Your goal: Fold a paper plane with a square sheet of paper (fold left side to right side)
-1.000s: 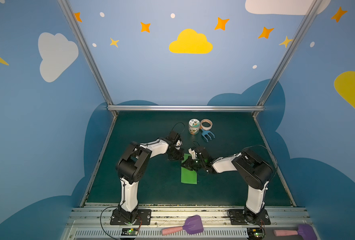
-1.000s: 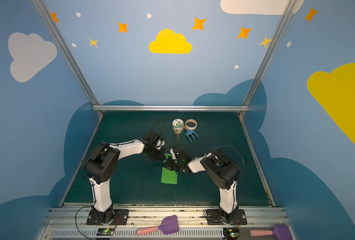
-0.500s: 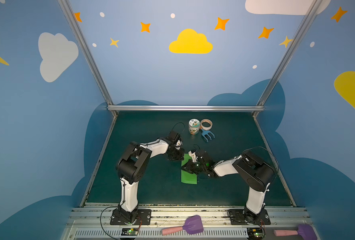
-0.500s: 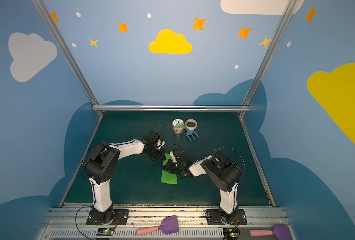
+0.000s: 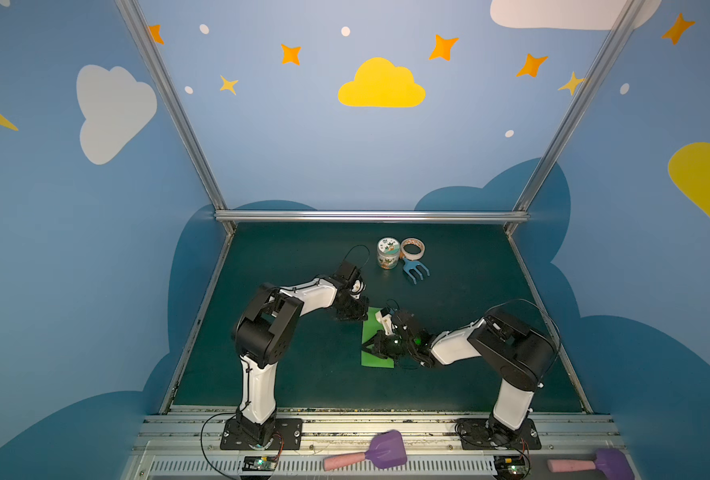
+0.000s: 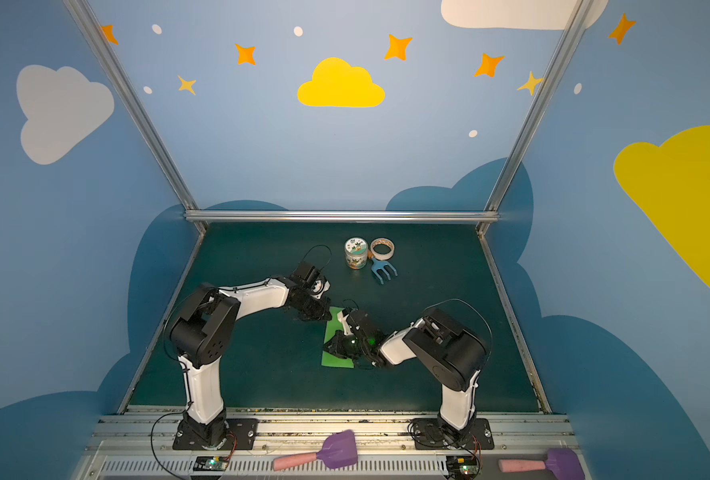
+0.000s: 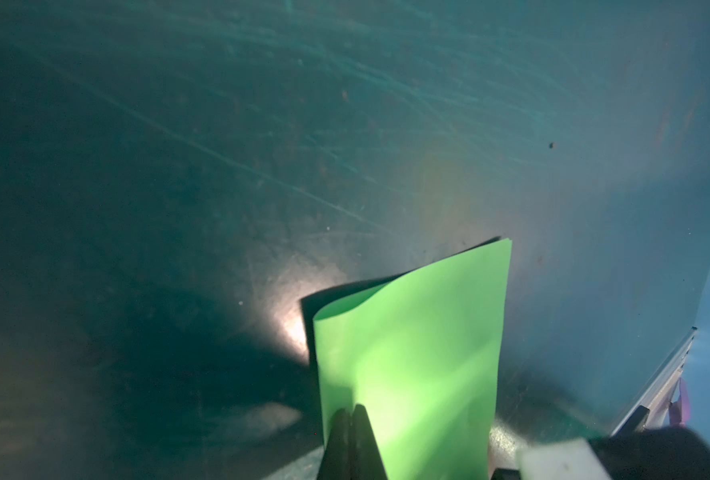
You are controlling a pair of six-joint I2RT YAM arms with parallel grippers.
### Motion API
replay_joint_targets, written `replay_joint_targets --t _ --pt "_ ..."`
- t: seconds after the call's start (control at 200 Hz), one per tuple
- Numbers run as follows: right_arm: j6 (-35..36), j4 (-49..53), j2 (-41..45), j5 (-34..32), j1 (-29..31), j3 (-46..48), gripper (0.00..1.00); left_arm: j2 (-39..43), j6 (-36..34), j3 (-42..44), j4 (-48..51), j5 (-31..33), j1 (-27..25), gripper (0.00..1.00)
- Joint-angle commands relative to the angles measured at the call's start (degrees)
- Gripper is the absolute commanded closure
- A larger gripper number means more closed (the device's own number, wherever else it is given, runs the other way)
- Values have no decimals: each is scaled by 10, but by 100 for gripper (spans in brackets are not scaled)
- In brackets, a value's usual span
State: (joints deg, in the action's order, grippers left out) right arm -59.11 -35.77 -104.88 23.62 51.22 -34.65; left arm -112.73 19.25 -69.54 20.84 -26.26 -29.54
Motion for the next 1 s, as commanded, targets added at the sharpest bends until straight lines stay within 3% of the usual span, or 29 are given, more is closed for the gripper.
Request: replay_joint_targets --t 0.0,0.33,0.541,0.676,0.831,0.991 --pt "7 127 -29 6 29 49 100 -7 -8 7 24 22 -3 96" --pt "1 118 -11 4 68 99 100 -3 -7 9 25 24 -3 96" --pt "-13 123 63 -3 73 157 100 6 -2 15 22 30 -3 96" --pt "-6 188 155 -19 72 162 100 19 14 32 8 31 -4 96" --pt "32 338 269 -55 66 104 100 42 39 61 -21 32 -8 96" --pt "47 402 313 -93 37 43 100 52 46 71 -31 33 -10 96"
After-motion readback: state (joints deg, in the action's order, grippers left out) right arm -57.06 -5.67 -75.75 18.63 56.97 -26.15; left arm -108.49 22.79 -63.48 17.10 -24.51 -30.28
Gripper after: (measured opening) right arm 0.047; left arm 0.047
